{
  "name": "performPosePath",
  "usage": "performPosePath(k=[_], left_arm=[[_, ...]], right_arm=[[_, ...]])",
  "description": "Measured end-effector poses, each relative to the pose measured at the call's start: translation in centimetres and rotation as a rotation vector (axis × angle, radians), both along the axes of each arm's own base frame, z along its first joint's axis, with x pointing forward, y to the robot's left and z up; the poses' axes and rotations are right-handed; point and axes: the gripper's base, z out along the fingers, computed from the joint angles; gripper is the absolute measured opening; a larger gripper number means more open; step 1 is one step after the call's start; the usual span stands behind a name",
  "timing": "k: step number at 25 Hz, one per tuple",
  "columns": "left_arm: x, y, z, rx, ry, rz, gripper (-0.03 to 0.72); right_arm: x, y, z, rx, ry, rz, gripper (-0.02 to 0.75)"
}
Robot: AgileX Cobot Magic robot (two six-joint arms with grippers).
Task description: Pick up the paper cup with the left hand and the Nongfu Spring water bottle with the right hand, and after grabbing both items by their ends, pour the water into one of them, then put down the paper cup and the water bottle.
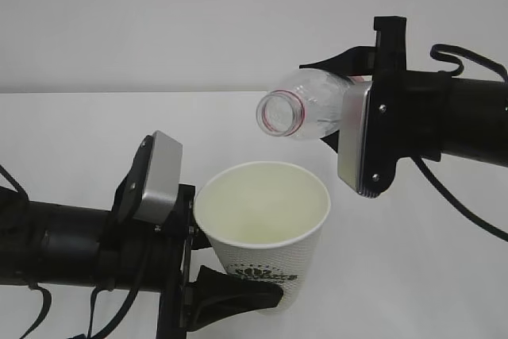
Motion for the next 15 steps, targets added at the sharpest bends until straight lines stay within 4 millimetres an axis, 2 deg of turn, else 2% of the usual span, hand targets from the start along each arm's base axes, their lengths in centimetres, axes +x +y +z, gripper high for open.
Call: performPosePath(k=[15], left_arm=[[0.04,0.03,0.00,0.000,0.000,0.002,0.466]], right_arm=[[0.11,0.17,0.84,0.021,-0.113,0.020,0.452]])
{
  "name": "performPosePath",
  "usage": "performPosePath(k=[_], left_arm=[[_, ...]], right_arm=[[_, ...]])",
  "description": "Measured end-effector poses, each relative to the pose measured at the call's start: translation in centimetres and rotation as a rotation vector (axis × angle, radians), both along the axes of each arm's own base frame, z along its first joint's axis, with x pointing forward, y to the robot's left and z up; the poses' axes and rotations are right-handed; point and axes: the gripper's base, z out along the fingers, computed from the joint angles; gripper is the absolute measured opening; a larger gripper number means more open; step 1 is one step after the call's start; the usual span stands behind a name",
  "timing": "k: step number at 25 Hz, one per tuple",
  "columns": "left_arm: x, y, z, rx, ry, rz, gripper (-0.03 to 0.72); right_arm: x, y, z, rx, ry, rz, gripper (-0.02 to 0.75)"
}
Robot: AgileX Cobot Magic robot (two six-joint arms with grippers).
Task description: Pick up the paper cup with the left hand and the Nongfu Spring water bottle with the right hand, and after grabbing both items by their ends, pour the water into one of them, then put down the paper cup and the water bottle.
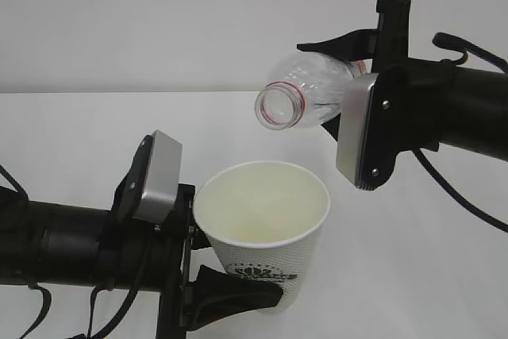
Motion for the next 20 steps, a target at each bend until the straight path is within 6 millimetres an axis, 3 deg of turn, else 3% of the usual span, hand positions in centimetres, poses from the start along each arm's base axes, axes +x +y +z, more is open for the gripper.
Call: performPosePath(k=[20], left_arm=[[-0.35,-0.06,0.17,-0.020,-0.005,-0.042,0.465]], right_arm=[[0.18,0.00,0.94,0.027,-0.118,-0.007,0.452]])
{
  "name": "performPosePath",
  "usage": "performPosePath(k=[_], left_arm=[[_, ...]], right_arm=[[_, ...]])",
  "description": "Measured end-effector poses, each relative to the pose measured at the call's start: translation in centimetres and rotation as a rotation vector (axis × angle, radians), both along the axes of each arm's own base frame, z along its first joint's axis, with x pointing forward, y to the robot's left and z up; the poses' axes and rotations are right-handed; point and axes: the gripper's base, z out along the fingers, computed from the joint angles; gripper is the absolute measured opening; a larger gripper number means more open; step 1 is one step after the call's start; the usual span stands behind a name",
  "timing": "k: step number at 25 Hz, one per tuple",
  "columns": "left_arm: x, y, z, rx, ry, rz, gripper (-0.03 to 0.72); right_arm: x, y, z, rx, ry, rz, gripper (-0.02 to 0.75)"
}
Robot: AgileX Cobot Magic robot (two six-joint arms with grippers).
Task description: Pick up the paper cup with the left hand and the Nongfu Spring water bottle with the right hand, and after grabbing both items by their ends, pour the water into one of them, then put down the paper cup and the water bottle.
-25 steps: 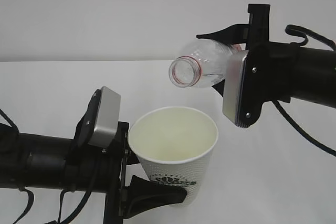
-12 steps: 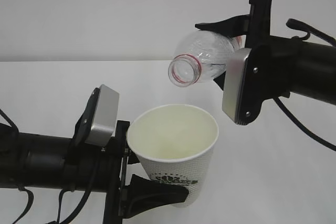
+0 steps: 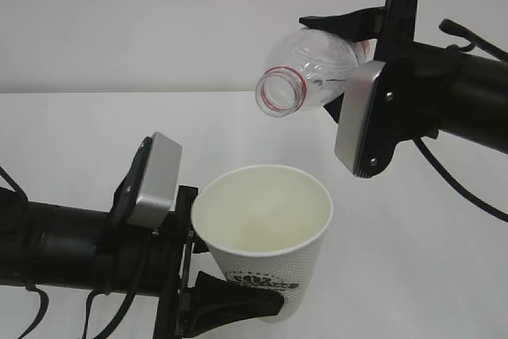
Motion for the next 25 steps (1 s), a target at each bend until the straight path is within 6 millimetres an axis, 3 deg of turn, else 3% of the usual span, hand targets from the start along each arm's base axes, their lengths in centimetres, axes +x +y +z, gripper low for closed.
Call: performPosePath(k=[25], left_arm=[[0.56,0.61,0.25,-0.029,0.001,0.018,0.463]], right_arm=[[-0.01,0.02,0.05,-0.036,-0.042,0.007,0.452]])
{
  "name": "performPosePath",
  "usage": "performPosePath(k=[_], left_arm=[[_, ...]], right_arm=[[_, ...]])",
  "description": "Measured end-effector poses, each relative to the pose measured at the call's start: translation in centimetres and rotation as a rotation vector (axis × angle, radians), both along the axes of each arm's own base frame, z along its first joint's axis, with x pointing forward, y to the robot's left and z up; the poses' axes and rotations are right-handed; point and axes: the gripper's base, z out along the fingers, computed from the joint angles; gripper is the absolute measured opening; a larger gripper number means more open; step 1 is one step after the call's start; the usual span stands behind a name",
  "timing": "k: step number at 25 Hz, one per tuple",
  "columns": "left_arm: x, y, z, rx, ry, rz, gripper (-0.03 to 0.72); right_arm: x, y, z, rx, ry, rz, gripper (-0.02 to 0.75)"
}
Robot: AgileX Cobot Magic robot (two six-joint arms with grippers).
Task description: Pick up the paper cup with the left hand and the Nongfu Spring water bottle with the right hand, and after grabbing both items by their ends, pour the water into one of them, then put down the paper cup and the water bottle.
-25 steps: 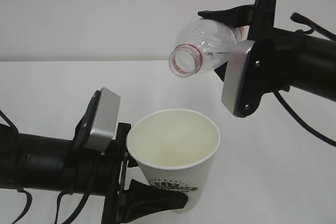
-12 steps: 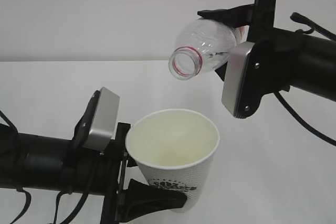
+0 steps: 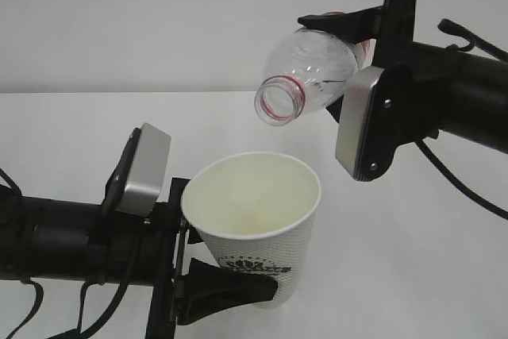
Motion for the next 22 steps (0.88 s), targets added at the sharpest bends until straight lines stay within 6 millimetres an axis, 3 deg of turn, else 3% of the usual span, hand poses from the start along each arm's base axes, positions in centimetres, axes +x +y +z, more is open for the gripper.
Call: performPosePath(k=[22], left_arm=[[0.01,0.00,0.01,-0.001,0.000,0.002,0.462]], right_arm=[[0.00,0.00,0.00,-0.071,-0.068,0.008,0.452]])
